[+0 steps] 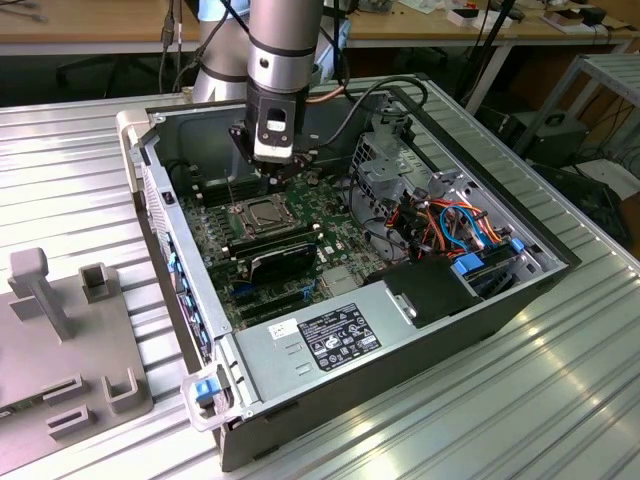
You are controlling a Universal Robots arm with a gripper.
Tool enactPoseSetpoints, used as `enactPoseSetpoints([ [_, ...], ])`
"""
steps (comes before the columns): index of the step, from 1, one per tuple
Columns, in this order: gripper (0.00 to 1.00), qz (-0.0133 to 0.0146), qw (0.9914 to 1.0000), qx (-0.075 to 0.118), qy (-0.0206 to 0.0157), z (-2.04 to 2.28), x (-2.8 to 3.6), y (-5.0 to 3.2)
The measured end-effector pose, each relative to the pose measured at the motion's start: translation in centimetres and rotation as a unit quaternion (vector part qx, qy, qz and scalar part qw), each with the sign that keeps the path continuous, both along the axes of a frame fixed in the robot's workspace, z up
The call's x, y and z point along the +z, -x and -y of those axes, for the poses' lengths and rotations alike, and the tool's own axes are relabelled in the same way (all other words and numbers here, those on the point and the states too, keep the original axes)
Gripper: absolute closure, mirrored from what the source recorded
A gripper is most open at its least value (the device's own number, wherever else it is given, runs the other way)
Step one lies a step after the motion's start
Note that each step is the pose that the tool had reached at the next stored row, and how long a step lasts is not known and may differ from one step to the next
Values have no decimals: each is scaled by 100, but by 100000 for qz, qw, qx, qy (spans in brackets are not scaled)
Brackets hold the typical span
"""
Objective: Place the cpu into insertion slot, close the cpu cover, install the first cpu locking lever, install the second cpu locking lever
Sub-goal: 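Install the first cpu locking lever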
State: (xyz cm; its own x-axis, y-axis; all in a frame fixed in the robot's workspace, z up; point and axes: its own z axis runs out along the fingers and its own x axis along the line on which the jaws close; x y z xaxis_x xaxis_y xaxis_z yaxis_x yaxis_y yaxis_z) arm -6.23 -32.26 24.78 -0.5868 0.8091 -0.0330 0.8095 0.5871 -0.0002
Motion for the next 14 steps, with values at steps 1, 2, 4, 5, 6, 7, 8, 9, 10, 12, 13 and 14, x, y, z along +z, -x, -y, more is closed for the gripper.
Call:
enactPoseSetpoints([
  [1,89,-4,99996,894,0,0,-1,0],
  [2,89,-8,99978,2095,4,0,-1,0],
  [4,89,-4,99933,3664,2,0,-2,0],
  [5,89,-5,99918,4046,3,0,-2,1],
  [6,89,-2,99913,4164,-5,0,-2,14],
  [7,89,-10,99910,4234,6,0,-1,39],
  [8,89,-2,99908,4282,-2,0,-2,60],
  [9,89,-4,99906,4327,3,0,-2,79],
  [10,89,-3,99904,4382,0,0,-2,100],
  [12,89,-7,99899,4498,4,0,-2,150],
  [13,89,-5,99897,4536,1,0,-2,170],
  [14,89,-6,99894,4603,0,0,-2,205],
])
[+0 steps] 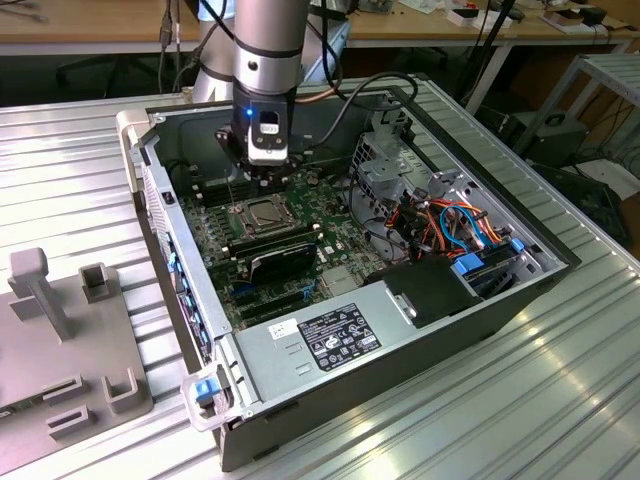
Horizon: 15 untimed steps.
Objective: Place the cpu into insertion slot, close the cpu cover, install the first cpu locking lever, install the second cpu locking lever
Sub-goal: 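Install the first cpu locking lever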
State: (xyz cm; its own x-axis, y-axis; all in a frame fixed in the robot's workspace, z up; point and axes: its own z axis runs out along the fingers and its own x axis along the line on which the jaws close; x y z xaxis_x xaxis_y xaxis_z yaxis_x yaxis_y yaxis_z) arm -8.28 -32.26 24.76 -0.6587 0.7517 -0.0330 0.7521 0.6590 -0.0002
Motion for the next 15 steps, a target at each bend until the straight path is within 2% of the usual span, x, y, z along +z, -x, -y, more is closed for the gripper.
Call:
enactPoseSetpoints([
  [3,89,-2,100000,204,4,0,0,92],
  [5,89,0,99999,394,-2,0,0,184],
  [12,89,-1,99996,866,1,0,0,320],
  [13,89,4,99994,1127,0,0,-1,358],
  [15,89,1,99982,1893,0,-5,-2,373],
])
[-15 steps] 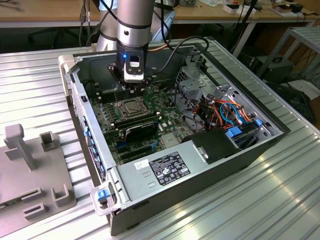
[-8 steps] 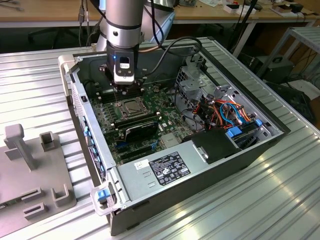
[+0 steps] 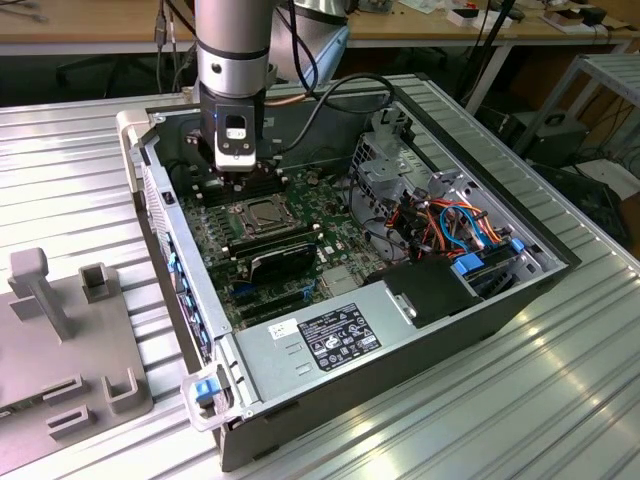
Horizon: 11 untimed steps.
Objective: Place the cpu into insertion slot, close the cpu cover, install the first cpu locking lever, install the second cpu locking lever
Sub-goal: 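Install the first cpu locking lever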
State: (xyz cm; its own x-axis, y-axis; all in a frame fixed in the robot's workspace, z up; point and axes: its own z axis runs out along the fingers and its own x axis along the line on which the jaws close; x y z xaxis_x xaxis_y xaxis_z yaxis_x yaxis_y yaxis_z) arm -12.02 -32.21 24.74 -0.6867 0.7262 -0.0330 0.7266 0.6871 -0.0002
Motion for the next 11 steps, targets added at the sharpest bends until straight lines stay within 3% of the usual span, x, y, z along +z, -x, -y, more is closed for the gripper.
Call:
enactPoseSetpoints([
  [4,89,6,99968,2537,-51,-5,-14,21],
  [6,89,10,99963,2690,-284,-6,-19,57],
  [11,89,-8,99955,2974,-283,-10,-19,83],
])
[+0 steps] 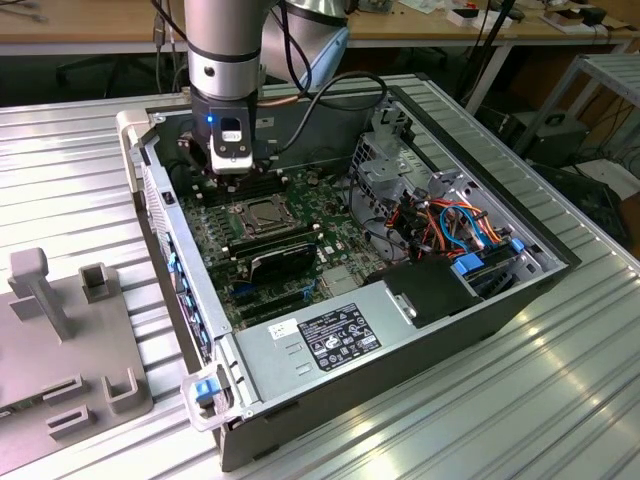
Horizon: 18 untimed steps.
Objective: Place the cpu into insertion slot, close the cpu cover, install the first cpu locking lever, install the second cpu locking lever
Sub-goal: 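Install the first cpu locking lever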
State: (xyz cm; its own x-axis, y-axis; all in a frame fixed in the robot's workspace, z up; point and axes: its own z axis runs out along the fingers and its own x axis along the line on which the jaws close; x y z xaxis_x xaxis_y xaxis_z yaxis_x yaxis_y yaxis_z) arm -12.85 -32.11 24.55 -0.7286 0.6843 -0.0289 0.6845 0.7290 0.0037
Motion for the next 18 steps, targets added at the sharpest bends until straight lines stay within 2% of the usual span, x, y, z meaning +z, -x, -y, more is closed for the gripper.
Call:
enactPoseSetpoints([
  [4,89,4,100000,6,-126,-11,-1,1],
  [12,89,9,100000,6,-134,-40,-2,4],
  [18,89,1,99999,408,-129,-103,-11,4],
])
